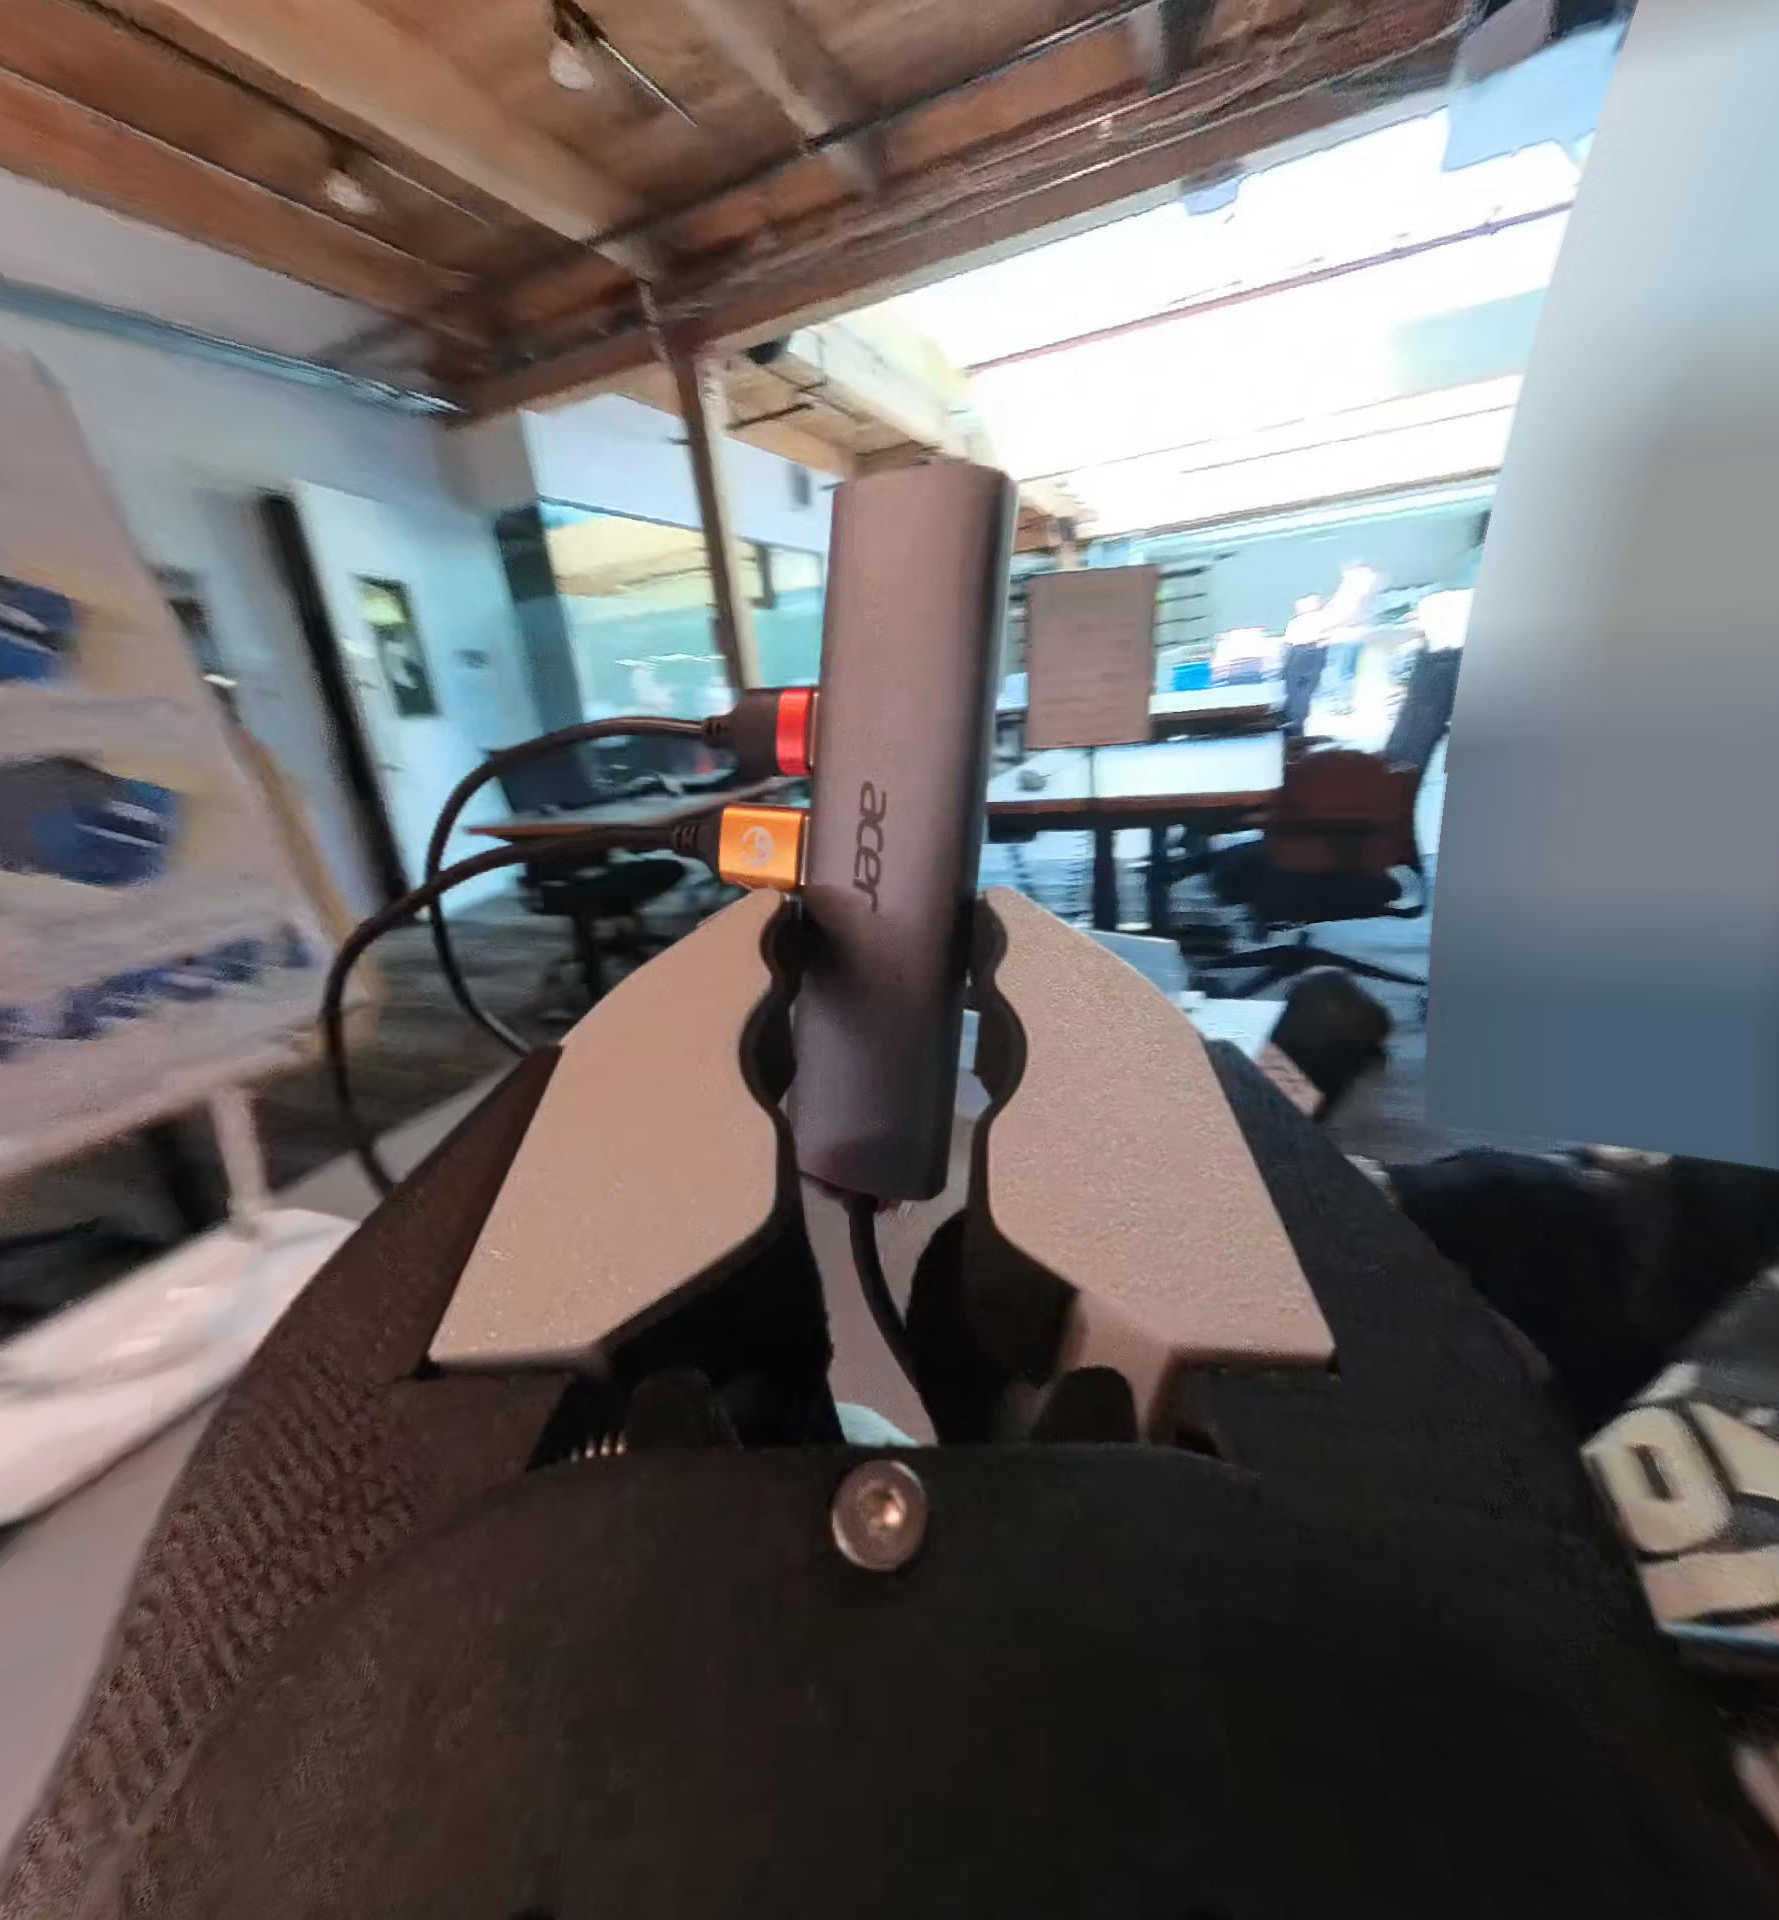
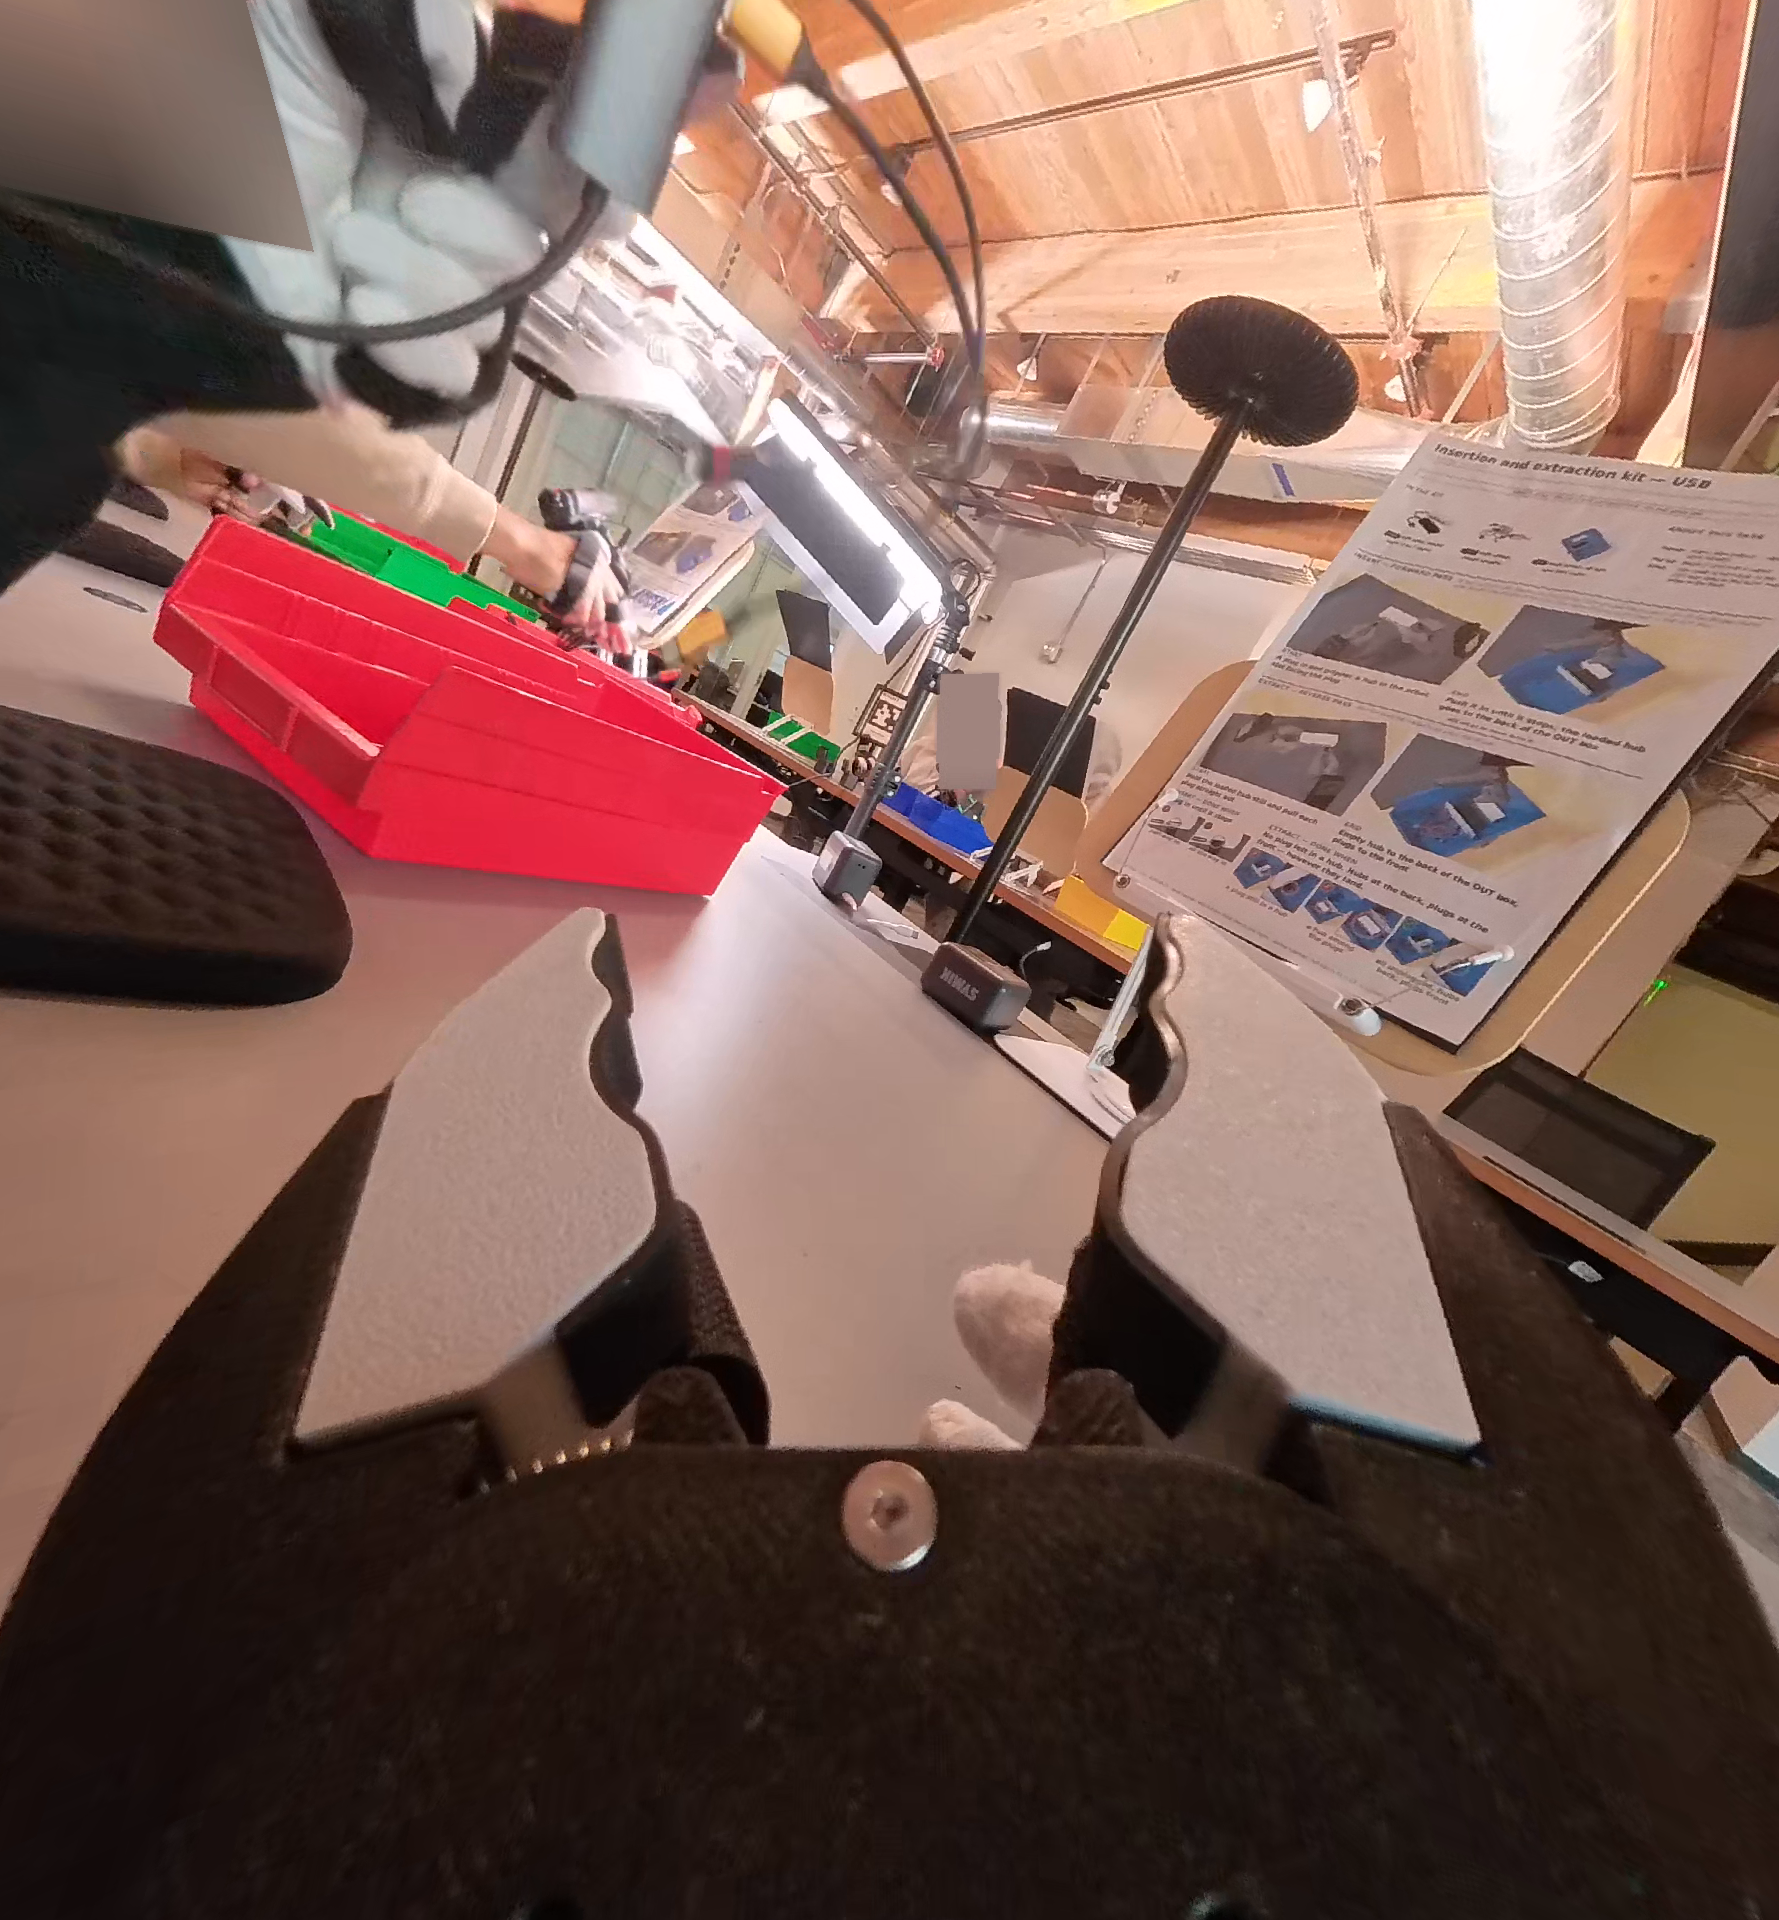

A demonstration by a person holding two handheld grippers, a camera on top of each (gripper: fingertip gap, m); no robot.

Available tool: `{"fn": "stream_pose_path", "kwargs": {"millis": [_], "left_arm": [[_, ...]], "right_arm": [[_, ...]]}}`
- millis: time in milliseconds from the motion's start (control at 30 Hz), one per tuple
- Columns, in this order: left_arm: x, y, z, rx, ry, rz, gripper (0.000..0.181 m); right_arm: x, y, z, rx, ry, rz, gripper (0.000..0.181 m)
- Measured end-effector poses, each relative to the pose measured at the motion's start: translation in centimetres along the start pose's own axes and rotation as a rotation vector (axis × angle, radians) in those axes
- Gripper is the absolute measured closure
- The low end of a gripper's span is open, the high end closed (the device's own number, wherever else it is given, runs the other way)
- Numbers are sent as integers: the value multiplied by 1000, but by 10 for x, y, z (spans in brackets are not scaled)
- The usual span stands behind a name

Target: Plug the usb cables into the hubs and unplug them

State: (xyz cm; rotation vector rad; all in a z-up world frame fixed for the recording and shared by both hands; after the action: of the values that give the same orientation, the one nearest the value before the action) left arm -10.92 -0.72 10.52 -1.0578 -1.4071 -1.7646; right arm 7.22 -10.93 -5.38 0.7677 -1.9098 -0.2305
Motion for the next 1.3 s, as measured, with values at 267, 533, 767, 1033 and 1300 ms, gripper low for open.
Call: {"fn": "stream_pose_path", "kwargs": {"millis": [267,533,767,1033,1300], "left_arm": [[-99,10,-43,-247,-615,-69,150],[-148,1,-67,-425,-930,20,147],[-154,-2,-92,-571,-959,135,150],[-157,-2,-104,-639,-1028,207,149],[-126,-7,-51,-251,-395,73,126]], "right_arm": [[11,-3,-1,-5,-38,-60,104],[49,2,14,175,237,-225,152],[57,20,31,344,566,-130,155],[48,16,59,523,595,-1,173],[25,6,23,363,436,166,174]]}}
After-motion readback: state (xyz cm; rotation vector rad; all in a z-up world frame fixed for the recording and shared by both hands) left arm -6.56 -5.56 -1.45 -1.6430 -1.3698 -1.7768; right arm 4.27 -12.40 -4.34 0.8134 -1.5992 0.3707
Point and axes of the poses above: each gripper's, where its closed fingertips meet, y out along the fingers, x out of its top, z = x × y across the jaws, the point moved 3 cm from there along -y, back along the fingers, and after that the axes turned 13 degrees about -z, right-handed, at the moved point
